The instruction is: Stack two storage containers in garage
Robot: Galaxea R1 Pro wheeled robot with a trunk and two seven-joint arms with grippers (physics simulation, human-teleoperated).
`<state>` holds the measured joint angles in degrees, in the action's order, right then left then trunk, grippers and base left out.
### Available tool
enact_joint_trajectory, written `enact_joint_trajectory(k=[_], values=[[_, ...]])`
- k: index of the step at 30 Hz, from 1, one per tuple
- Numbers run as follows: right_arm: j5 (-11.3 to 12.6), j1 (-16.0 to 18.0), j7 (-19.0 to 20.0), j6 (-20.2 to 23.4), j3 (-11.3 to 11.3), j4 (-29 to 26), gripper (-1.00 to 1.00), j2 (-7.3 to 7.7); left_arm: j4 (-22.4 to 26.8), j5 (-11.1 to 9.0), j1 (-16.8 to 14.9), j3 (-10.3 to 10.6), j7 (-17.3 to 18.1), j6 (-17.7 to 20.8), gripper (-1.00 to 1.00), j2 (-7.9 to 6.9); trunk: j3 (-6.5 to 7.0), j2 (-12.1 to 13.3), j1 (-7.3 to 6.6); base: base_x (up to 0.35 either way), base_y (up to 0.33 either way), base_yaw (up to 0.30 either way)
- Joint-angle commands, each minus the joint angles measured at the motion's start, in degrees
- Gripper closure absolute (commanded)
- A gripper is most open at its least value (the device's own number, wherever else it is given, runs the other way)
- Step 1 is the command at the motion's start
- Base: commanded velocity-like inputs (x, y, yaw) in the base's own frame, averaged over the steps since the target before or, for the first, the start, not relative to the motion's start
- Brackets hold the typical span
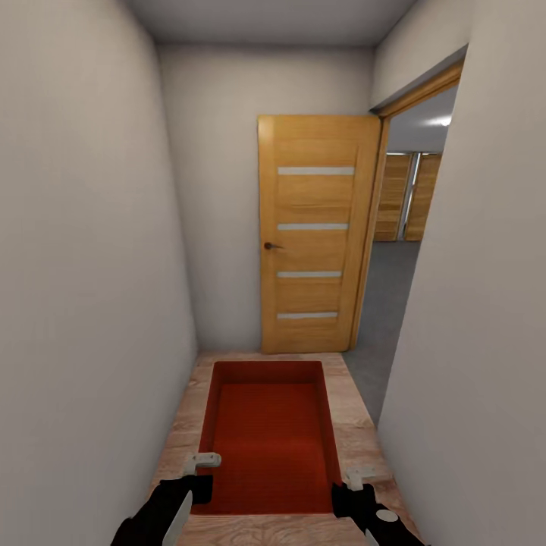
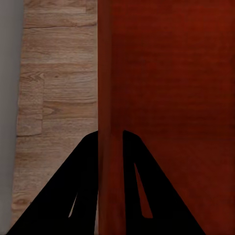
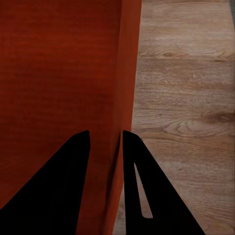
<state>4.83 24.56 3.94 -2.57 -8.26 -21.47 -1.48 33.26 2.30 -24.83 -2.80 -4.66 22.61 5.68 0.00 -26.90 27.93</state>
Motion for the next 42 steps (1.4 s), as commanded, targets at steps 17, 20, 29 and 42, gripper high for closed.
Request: enact_joint_trajectory(k=[17,20,29,42], values=[[-0.6,0.0,0.0,-0.2,-2.2,-0.1,1.00,-0.01,0.0,0.9,0.0,-1.2,-0.3,0.4,1.00,0.12,-0.01,0.0,0.05,0.326,0.000,0.000],[-0.6,0.0,0.0,-0.2,-2.2,-0.1,1.00,-0.02,0.0,0.9,0.0,-1.2,-0.3,0.4,1.00,0.12,-0.01,0.0,0.05,0.327,0.004,0.000],[-0.6,0.0,0.0,-0.2,-2.2,-0.1,1.00,0.00,0.0,0.9,0.0,-1.2,-0.3,0.4,1.00,0.12,-0.01,0.0,0.05,0.327,0.062,0.000],[-0.6,0.0,0.0,-0.2,-2.2,-0.1,1.00,0.00,0.0,0.9,0.0,-1.2,-0.3,0.4,1.00,0.12,-0.01,0.0,0.05,0.327,0.077,0.000]])
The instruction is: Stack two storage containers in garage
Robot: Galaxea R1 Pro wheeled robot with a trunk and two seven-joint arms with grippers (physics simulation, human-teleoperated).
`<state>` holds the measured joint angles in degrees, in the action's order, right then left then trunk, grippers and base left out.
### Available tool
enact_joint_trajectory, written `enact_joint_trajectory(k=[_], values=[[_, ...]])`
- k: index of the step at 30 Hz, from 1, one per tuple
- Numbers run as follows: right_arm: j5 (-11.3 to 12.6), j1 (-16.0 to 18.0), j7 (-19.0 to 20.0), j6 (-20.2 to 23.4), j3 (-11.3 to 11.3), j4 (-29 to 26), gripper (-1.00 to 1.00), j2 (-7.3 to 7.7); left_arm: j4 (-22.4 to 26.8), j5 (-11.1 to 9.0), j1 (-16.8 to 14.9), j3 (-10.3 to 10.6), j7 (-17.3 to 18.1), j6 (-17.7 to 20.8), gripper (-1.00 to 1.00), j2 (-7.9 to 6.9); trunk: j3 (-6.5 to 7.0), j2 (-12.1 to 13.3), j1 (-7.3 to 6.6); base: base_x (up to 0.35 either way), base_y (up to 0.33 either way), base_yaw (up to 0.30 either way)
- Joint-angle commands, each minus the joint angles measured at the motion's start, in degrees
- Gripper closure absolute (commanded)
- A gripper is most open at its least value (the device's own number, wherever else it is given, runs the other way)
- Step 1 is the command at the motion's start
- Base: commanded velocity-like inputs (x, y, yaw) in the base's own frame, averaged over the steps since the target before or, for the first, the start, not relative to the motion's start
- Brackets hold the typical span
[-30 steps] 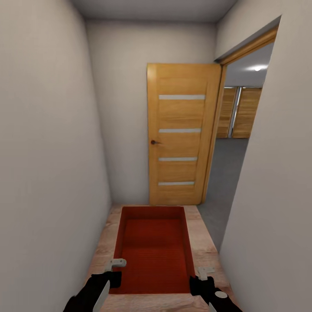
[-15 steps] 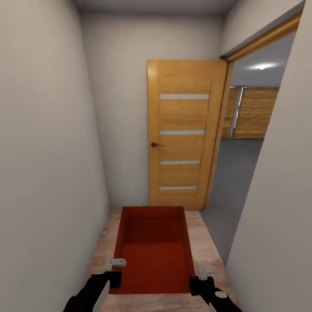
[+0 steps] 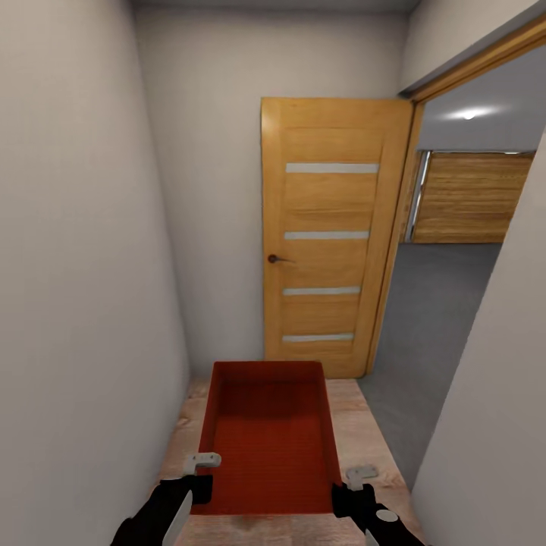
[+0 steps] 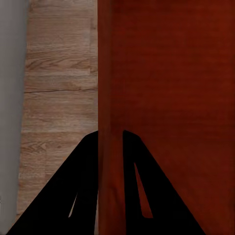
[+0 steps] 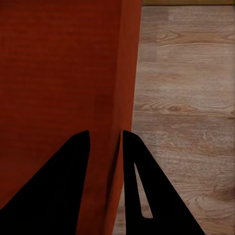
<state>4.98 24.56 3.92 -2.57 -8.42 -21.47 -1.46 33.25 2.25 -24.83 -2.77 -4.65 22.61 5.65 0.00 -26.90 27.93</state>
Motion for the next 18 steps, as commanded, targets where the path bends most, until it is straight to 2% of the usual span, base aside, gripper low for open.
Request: enact_joint_trajectory(k=[1,15,18], values=[[-0.8,0.0,0.0,-0.2,-2.0,-0.1,1.00,-0.02,0.1,0.9,0.0,-1.2,-0.3,0.4,1.00,0.15,-0.01,0.0,0.05,0.326,0.077,0.000],[-0.8,0.0,0.6,-0.2,-2.0,-0.1,1.00,-0.02,0.1,0.9,0.0,-1.2,-0.3,0.4,1.00,0.15,-0.01,0.0,0.05,0.326,0.034,-0.001],[-0.8,0.0,0.6,-0.2,-2.0,-0.1,1.00,0.01,0.1,0.9,0.0,-1.2,-0.3,0.4,1.00,0.15,-0.01,0.0,0.05,0.326,0.000,-0.124]])
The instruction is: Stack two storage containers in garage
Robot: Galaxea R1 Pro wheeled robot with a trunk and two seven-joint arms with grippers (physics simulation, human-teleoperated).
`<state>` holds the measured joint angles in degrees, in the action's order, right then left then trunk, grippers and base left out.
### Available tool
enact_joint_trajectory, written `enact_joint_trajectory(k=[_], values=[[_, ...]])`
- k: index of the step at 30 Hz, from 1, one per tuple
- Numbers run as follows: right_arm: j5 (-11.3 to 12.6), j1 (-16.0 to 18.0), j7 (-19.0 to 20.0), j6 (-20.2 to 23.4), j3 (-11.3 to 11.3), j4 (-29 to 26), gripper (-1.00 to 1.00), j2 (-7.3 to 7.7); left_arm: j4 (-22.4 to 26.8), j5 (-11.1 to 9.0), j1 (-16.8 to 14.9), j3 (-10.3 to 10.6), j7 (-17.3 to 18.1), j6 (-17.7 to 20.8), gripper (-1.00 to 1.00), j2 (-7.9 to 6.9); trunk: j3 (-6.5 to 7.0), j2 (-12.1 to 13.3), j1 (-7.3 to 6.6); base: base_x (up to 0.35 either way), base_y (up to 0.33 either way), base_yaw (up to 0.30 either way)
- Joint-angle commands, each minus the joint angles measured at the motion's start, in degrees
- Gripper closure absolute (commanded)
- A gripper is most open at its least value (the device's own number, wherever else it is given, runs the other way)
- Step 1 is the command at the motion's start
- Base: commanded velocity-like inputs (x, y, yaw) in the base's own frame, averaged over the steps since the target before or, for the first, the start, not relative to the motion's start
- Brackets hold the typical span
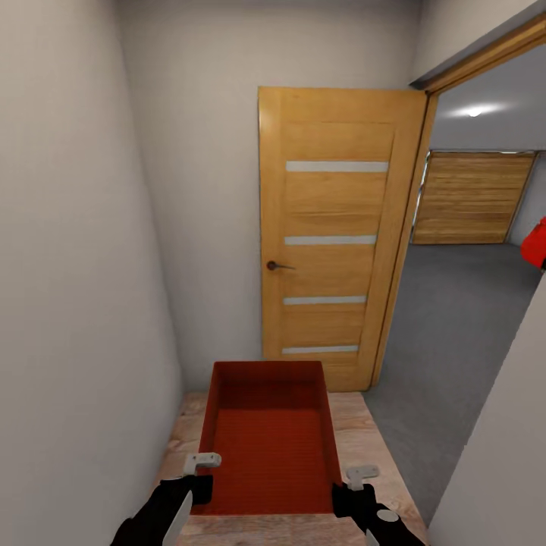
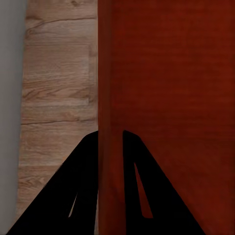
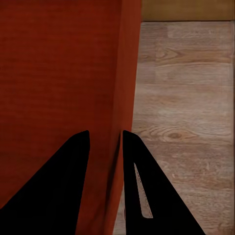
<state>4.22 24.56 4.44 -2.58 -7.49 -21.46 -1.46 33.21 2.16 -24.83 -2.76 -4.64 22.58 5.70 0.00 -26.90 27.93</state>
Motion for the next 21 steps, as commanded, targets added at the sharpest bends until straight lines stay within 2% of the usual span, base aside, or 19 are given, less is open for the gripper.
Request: enact_joint_trajectory(k=[1,8,21], values=[[-0.1,0.0,0.1,-0.2,-3.0,-0.1,1.00,-0.01,0.1,1.0,0.0,-1.2,-0.3,0.4,1.00,0.10,-0.01,0.0,0.05,0.326,0.000,-0.212],[-0.1,0.0,0.1,-0.2,-3.0,-0.1,1.00,-0.01,0.1,1.0,0.0,-1.2,-0.3,0.4,1.00,0.07,-0.01,0.0,0.05,0.321,0.112,-0.267],[-0.1,0.0,0.1,-0.2,-3.0,-0.1,1.00,0.00,0.1,1.0,0.0,-1.2,-0.3,0.4,1.00,0.02,-0.01,0.0,0.05,0.287,0.193,-0.279]])
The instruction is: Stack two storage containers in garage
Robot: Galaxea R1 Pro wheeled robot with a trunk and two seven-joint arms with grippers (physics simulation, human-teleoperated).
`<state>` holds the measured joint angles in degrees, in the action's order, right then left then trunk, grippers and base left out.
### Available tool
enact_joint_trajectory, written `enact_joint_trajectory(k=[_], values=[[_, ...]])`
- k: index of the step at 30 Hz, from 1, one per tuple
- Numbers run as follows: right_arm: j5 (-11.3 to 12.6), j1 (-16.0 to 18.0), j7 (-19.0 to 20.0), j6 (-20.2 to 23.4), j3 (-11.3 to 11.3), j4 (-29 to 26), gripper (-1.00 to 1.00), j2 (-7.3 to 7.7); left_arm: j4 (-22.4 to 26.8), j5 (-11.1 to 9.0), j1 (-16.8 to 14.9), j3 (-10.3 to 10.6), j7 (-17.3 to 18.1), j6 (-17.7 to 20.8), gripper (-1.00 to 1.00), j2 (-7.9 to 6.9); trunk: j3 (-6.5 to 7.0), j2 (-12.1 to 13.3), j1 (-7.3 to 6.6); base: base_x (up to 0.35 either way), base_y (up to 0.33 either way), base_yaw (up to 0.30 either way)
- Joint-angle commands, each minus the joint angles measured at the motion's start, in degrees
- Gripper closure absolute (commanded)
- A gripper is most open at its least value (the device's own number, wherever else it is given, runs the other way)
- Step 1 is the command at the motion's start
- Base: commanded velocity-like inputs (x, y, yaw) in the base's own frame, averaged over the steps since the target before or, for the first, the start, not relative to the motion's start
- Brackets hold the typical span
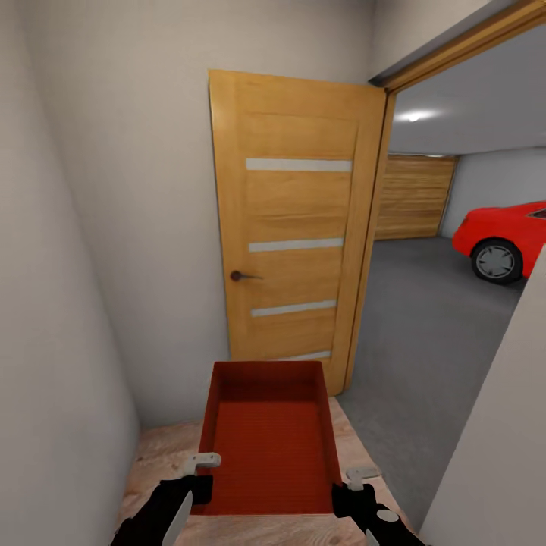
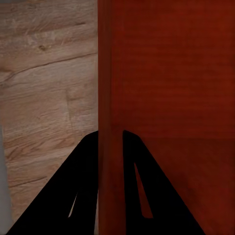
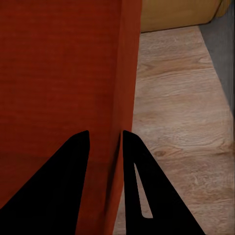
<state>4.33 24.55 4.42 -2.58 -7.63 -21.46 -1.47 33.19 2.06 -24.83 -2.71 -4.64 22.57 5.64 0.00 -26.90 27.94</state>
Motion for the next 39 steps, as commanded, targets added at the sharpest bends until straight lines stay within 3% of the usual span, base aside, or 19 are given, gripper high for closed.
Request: enact_joint_trajectory(k=[1,12,25,39], values=[[-0.2,0.0,0.1,-0.2,-2.8,-0.1,1.00,0.01,0.1,1.1,0.0,-1.2,-0.3,0.5,1.00,0.08,-0.01,0.0,0.04,0.270,0.195,-0.279],[-0.2,0.0,0.1,-0.2,-2.8,-0.1,1.00,0.04,0.1,1.1,0.0,-1.2,-0.3,0.5,1.00,0.08,-0.01,0.0,0.04,0.268,0.191,-0.279],[-0.2,0.0,0.1,-0.2,-2.8,-0.1,1.00,0.00,0.1,0.8,0.0,-1.4,-0.3,0.5,1.00,-0.03,-0.01,0.0,0.04,0.041,0.033,-0.279],[-0.2,0.0,0.1,-0.2,-2.8,-0.1,1.00,0.03,0.1,0.9,0.0,-1.4,-0.3,0.5,1.00,-0.10,-0.01,0.0,0.04,0.219,0.176,-0.279]])
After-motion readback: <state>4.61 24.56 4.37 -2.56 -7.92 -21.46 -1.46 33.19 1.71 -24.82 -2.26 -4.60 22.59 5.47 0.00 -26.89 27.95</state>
